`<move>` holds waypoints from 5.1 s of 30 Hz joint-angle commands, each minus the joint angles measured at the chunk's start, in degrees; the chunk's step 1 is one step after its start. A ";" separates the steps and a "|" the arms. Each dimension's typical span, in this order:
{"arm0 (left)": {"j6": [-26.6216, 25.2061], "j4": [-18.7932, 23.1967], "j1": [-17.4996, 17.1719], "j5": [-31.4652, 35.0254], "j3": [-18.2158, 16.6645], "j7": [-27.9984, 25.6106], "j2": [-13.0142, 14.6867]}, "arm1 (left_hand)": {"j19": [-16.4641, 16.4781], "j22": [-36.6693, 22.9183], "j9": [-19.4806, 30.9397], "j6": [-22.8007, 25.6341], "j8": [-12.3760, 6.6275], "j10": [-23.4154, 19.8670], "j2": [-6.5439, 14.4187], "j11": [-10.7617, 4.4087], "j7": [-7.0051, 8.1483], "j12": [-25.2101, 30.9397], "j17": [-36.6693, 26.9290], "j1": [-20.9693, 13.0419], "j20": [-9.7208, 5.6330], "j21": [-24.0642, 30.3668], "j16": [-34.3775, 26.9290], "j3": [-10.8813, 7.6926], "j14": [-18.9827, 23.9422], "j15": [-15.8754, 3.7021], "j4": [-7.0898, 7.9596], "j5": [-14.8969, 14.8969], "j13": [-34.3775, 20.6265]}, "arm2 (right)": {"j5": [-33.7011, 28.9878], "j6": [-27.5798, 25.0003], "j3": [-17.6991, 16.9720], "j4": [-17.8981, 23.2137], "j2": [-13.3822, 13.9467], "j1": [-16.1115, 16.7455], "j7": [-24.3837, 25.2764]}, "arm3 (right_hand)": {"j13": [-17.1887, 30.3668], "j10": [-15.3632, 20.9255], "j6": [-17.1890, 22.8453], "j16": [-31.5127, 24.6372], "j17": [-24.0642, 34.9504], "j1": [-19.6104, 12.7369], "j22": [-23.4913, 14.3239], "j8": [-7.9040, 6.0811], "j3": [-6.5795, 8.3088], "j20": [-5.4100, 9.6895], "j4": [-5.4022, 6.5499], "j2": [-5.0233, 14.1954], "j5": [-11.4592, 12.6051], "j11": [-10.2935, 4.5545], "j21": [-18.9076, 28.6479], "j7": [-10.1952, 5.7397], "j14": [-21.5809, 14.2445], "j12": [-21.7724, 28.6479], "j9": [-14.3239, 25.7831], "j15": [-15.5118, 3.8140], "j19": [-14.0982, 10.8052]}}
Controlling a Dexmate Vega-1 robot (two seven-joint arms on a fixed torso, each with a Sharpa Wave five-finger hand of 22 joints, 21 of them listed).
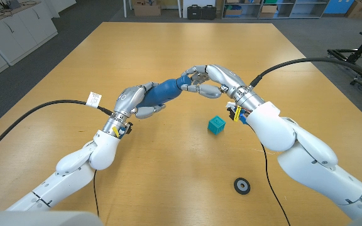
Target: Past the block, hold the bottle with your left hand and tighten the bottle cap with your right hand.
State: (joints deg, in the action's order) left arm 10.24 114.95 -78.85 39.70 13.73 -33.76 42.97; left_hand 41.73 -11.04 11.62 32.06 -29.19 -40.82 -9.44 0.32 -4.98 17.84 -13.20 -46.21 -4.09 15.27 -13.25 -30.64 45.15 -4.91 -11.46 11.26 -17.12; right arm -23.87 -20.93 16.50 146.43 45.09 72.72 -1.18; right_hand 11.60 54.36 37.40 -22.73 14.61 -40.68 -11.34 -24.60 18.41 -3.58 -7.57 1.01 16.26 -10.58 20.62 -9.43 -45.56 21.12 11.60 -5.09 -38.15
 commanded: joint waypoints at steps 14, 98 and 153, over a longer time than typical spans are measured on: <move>-6.59 -0.48 0.38 15.55 3.25 -11.66 -1.08 | 1.08 -0.34 0.34 13.65 -1.24 -10.70 13.35 -8.90 11.17 0.87 -0.55 -10.91 -7.40 0.74 -0.84 -1.26 2.23 -8.82 1.44 0.46 -0.50 | 15.33 -13.85 -0.54 5.11 1.46 -3.55 -0.70 | 0.03 8.38 16.07 -1.03 -0.35 -3.97 -0.09 -2.01 -0.07 0.12 -0.65 2.67 -1.38 -2.15 1.00 -2.83 -5.13 0.66 0.07 -5.25 -2.52; -5.66 -0.34 -0.31 3.08 5.50 -14.11 0.61 | 0.43 -0.60 0.40 14.73 -1.84 -11.86 13.77 -9.67 12.09 0.67 -1.08 -11.95 -7.43 1.04 -0.77 0.34 3.45 -8.87 1.53 0.42 -1.72 | 37.94 -3.46 -10.27 2.44 12.04 8.32 22.69 | 8.61 -25.79 -12.01 8.69 6.79 13.73 -0.33 13.17 -12.25 -8.04 3.57 1.23 -5.40 6.51 -1.96 8.76 16.61 -9.19 2.64 9.41 1.03; 24.88 -11.09 3.89 -18.74 0.39 10.10 -1.10 | 1.16 -0.60 0.37 16.44 -2.51 -13.68 13.88 -8.76 11.55 0.92 -1.50 -12.19 -7.34 1.68 -1.02 1.42 4.99 -8.86 1.54 0.29 -2.56 | 16.89 -4.71 -8.79 6.18 20.89 -5.02 2.48 | 4.84 -32.93 -17.53 10.60 5.66 0.72 -0.33 10.61 -8.49 -8.85 -1.12 0.11 -0.76 0.72 -7.66 0.53 28.57 -7.09 3.17 6.23 12.07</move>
State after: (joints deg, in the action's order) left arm 33.66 104.90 -75.67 20.09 14.37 -25.85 42.38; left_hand 42.53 -11.35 11.84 31.83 -31.00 -44.76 -9.47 0.82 -5.22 18.25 -14.54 -46.19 -4.27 16.38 -13.96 -29.18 48.96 -5.65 -10.02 11.31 -19.56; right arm -5.40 -20.86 6.57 150.38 63.75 71.44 5.92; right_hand 16.49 20.36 17.93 -11.76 20.19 -39.24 -11.60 -13.07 9.69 -12.40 -8.92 1.37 15.06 -9.73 13.30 -7.85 -16.32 13.42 14.52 1.34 -26.21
